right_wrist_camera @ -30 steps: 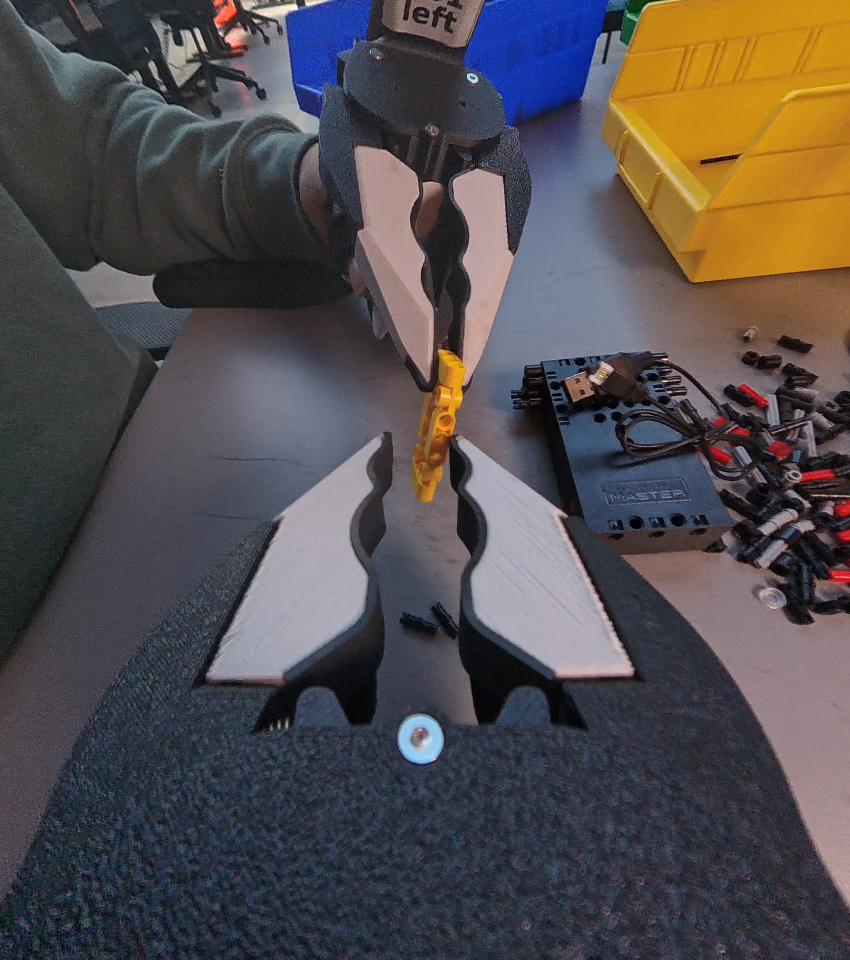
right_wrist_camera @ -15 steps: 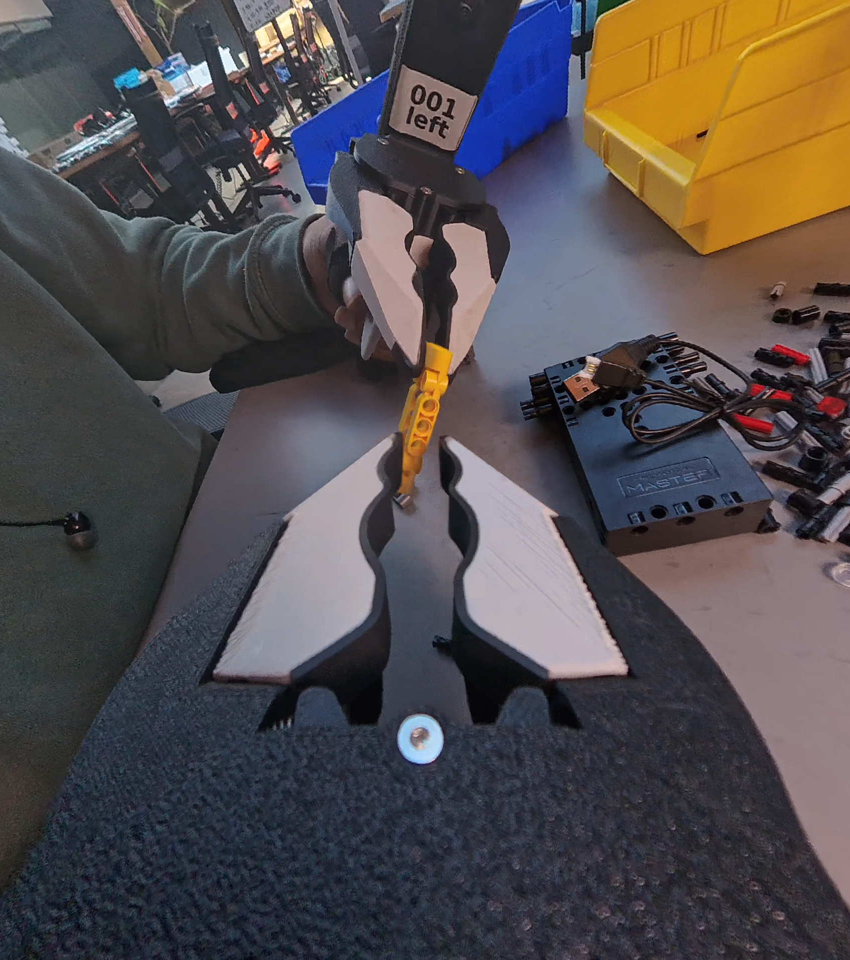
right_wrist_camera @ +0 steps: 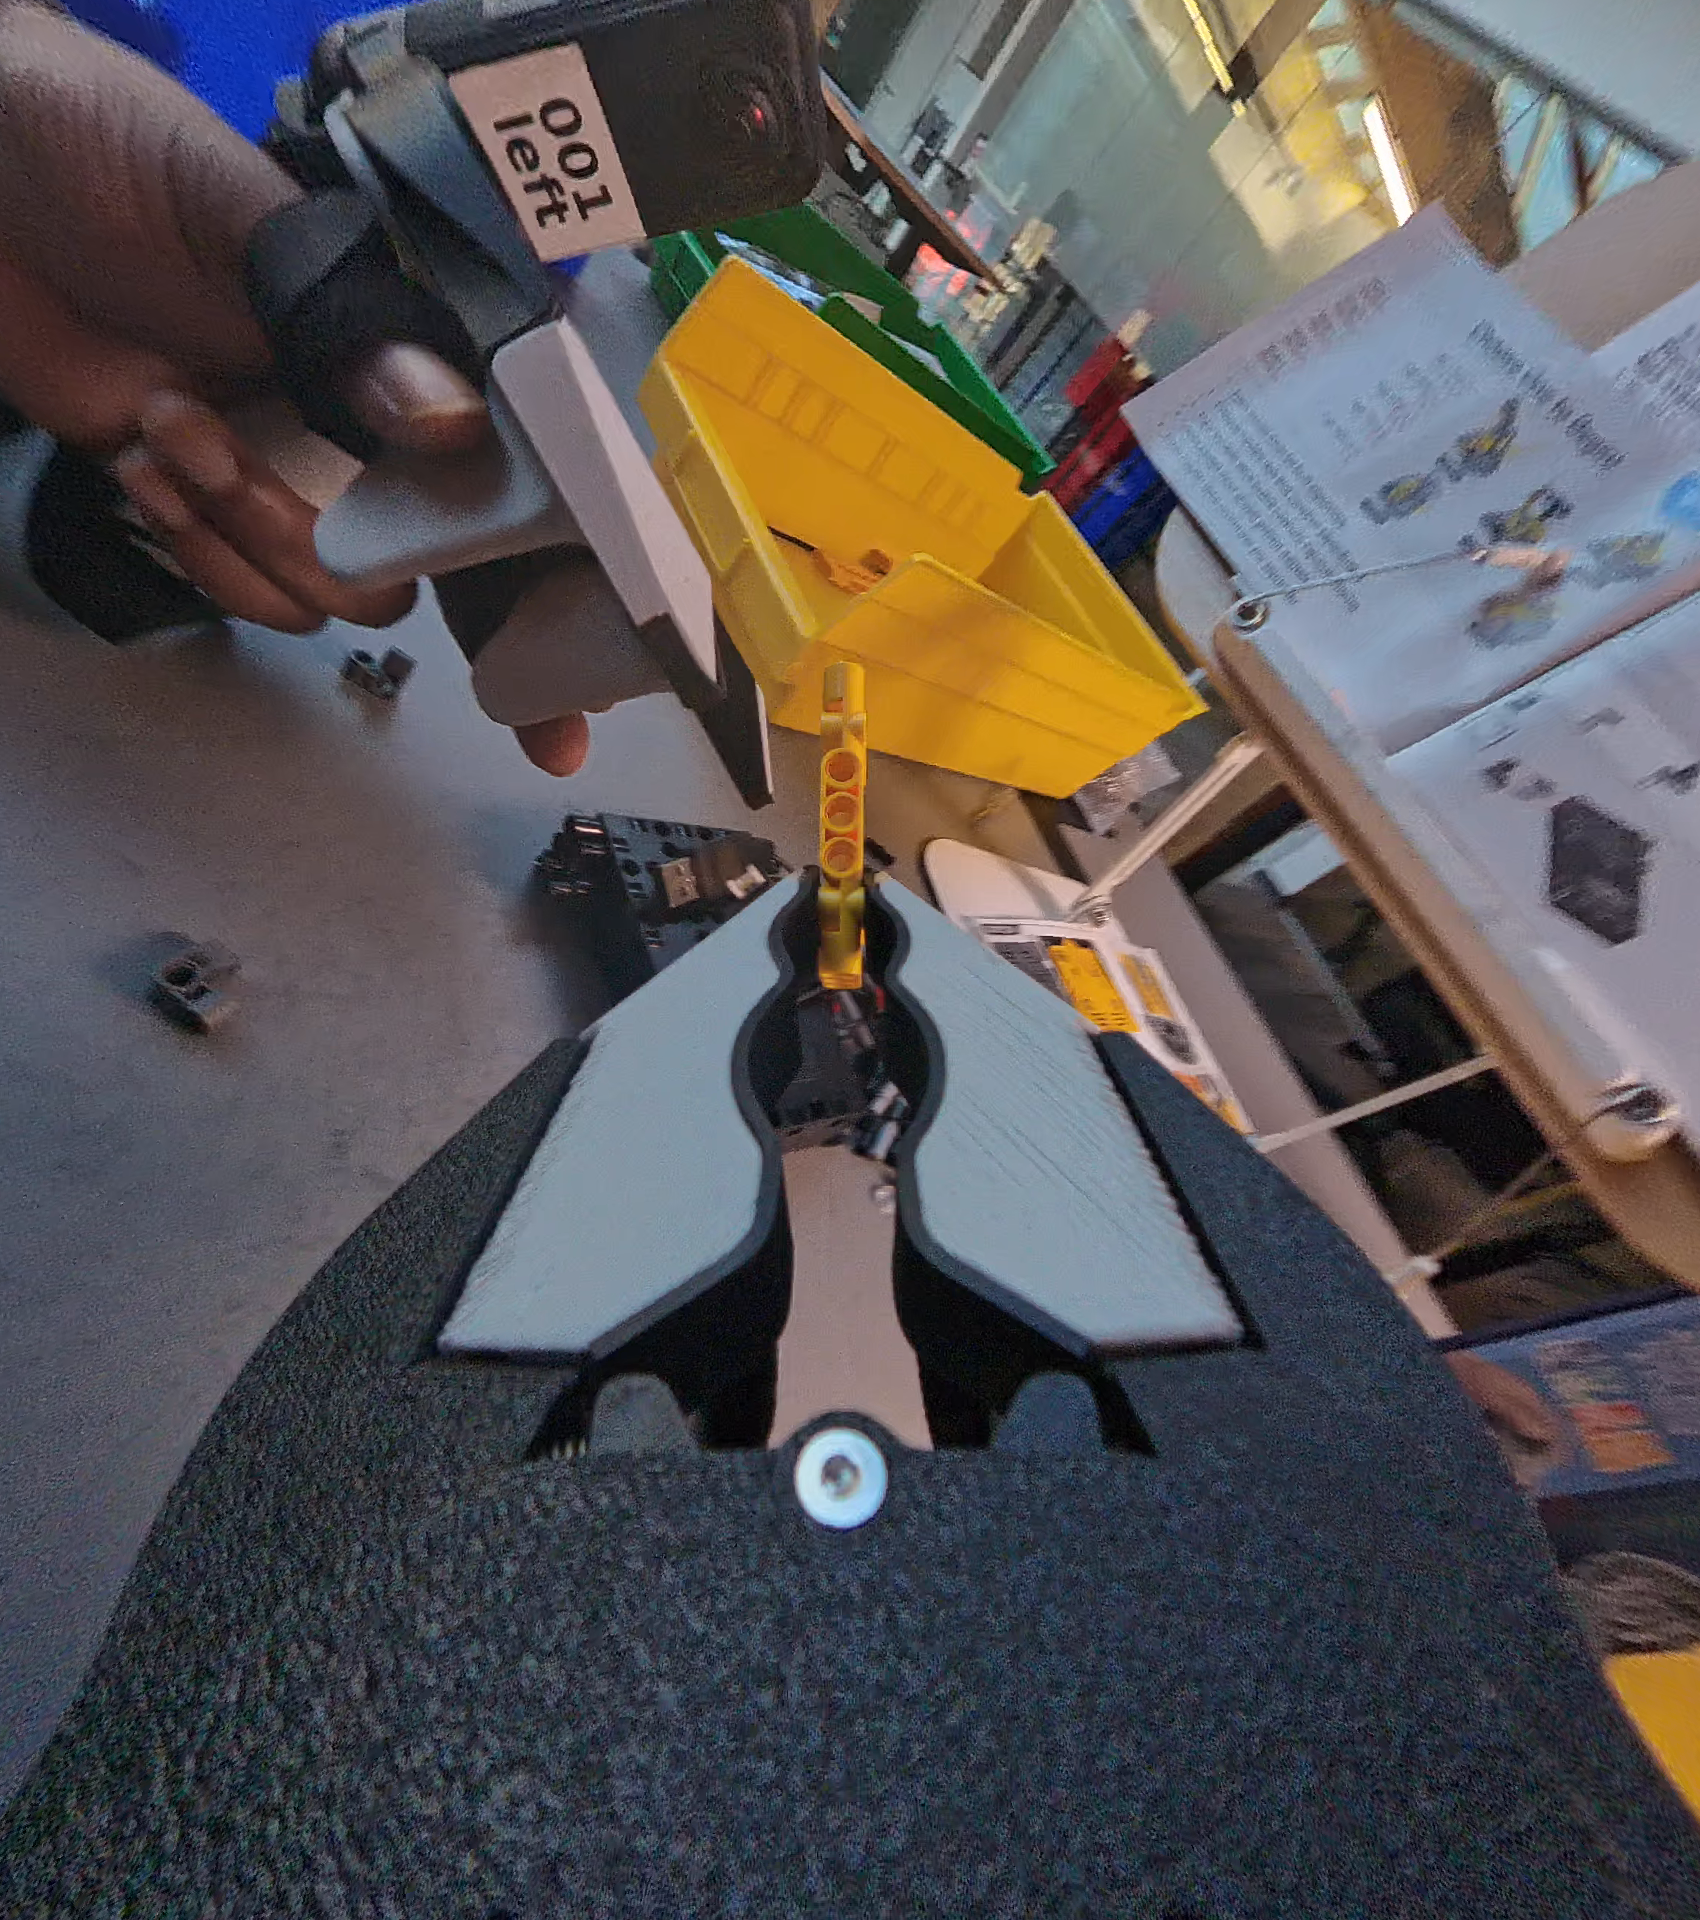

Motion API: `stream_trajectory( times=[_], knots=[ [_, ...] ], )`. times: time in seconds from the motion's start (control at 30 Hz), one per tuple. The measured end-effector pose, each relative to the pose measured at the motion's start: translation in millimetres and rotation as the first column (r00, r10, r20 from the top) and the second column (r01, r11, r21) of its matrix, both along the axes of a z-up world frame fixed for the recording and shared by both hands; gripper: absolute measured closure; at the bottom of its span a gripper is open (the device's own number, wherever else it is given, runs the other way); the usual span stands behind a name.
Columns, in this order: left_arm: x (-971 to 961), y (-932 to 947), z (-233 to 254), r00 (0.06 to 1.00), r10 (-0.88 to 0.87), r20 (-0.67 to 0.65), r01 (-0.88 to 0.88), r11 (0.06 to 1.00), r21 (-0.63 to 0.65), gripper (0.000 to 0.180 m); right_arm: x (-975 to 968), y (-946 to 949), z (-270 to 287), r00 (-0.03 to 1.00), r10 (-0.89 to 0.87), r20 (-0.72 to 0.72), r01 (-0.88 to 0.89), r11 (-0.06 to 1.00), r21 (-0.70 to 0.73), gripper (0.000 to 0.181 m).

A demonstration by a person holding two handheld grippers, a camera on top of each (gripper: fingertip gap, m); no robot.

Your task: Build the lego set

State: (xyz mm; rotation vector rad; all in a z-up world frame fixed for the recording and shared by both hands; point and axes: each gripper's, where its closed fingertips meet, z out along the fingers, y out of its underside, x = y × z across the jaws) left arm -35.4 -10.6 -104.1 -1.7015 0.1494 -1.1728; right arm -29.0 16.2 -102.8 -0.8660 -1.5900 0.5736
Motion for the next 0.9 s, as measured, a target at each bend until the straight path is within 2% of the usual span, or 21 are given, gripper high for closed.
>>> stream_trajectory(
  times=[0.07,0.13,0.2,0.27,0.33,0.37,0.43,0.5,0.57,0.6,0.67,0.77,0.83,0.9],
  knots=[
    [5,1,4,0.997,-0.006,0.076,0.008,1.0,-0.021,0.143,-2,-2,2,0.999,-0.039,-0.027,0.044,0.972,0.231,0.175],
    [3,4,2,0.993,0.014,0.119,-0.009,0.999,-0.044,0.15,-4,-12,1,0.998,-0.028,-0.048,0.046,0.901,0.432,0.175],
    [1,2,4,0.986,0.005,0.167,0.003,0.999,-0.05,0.156,-5,-20,0,0.998,-0.019,-0.058,0.047,0.84,0.54,0.175],
    [1,0,4,0.985,-0.009,0.174,0.019,0.998,-0.058,0.156,-6,-22,-1,0.998,-0.018,-0.058,0.048,0.826,0.561,0.175],
    [1,-2,3,0.991,-0.027,0.13,0.034,0.998,-0.052,0.156,-5,-24,-1,0.998,0.015,-0.053,0.014,0.858,0.514,0.174],
    [1,-3,3,0.995,-0.036,0.093,0.04,0.998,-0.04,0.157,-5,-27,-5,0.998,0.051,-0.028,-0.033,0.895,0.445,0.171],
    [4,-10,1,0.995,-0.095,0.002,0.095,0.995,-0.014,0.156,0,-39,-11,0.983,0.179,0.026,-0.181,0.967,0.178,0.154],
    [9,-20,-1,0.981,-0.175,-0.086,0.177,0.984,0.012,0.156,5,-44,-15,0.962,0.263,0.07,-0.254,0.96,-0.12,0.131],
    [14,-27,-1,0.966,-0.223,-0.13,0.228,0.973,0.03,0.156,10,-49,-25,0.934,0.328,0.14,-0.284,0.922,-0.261,0.13],
    [17,-29,-2,0.961,-0.239,-0.137,0.245,0.969,0.03,0.156,13,-54,-31,0.917,0.36,0.173,-0.302,0.908,-0.29,0.132],
    [23,-33,-3,0.952,-0.273,-0.14,0.279,0.96,0.027,0.157,15,-61,-36,0.905,0.38,0.192,-0.314,0.901,-0.3,0.157],
    [19,-29,-9,0.954,-0.247,-0.168,0.253,0.967,0.015,0.162,16,-56,-41,0.902,0.354,0.247,-0.275,0.913,-0.302,0.162],
    [13,-23,-13,0.96,-0.208,-0.186,0.211,0.977,-0.001,0.167,17,-51,-42,0.905,0.333,0.263,-0.246,0.917,-0.315,0.178],
    [12,-23,-19,0.956,-0.205,-0.209,0.204,0.979,-0.029,0.167,18,-47,-48,0.898,0.316,0.304,-0.213,0.92,-0.329,0.181]
  ],
)
